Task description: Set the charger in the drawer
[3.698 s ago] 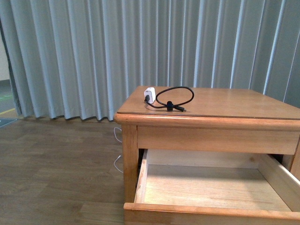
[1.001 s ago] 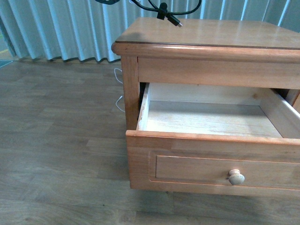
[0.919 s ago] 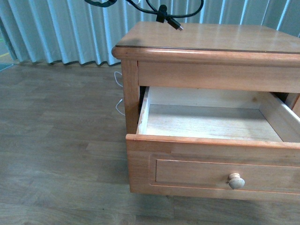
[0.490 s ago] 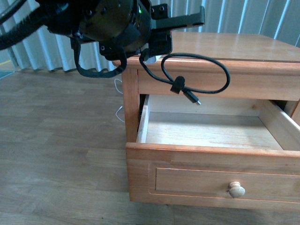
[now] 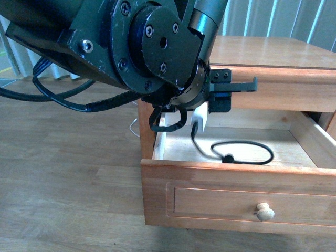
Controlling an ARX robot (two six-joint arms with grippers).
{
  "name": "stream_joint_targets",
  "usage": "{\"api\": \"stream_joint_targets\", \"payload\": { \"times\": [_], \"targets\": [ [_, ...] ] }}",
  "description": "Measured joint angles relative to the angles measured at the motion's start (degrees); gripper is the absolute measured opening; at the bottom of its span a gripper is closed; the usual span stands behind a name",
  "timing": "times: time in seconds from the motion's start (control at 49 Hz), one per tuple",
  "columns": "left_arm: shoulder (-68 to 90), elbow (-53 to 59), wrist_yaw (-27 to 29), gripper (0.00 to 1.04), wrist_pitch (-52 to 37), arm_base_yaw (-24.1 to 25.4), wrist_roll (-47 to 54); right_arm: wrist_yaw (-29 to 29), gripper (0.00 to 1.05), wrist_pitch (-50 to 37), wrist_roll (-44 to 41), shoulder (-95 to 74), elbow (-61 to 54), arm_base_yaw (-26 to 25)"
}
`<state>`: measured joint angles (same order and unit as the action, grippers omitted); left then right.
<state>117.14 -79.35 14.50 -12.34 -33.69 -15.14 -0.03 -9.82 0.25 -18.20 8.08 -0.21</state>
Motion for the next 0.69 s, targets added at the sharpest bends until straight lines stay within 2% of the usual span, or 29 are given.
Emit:
{"api": "stream_joint_targets", "payload": {
  "times": [0.163, 0.245, 0.347, 0.531, 0.695],
  "targets": [
    [-0.8, -0.4, 2.1, 0.70, -1.1, 0.6, 0.6, 0.0, 0.97, 0.0, 0.0, 0.0, 0.0, 0.0],
    [-3.6, 2.0, 2.7, 0.88, -2.9, 1.6, 1.6, 0.0, 0.97, 0.0, 0.0, 0.0, 0.0, 0.0],
    [-7.5, 4.8, 2.7, 1.00, -3.9, 2.8, 2.0, 0.0, 0.97, 0.0, 0.0, 0.0, 0.0, 0.0],
    [-17.1, 11.5, 2.8, 0.99, -5.5, 5.8, 3.1, 0.0, 0.97, 0.0, 0.0, 0.0, 0.0, 0.0],
    [-32.2, 23.3, 1.8, 0.99, -5.6, 10.1, 4.9, 0.0, 0.97, 0.0, 0.0, 0.0, 0.0, 0.0]
  ]
}}
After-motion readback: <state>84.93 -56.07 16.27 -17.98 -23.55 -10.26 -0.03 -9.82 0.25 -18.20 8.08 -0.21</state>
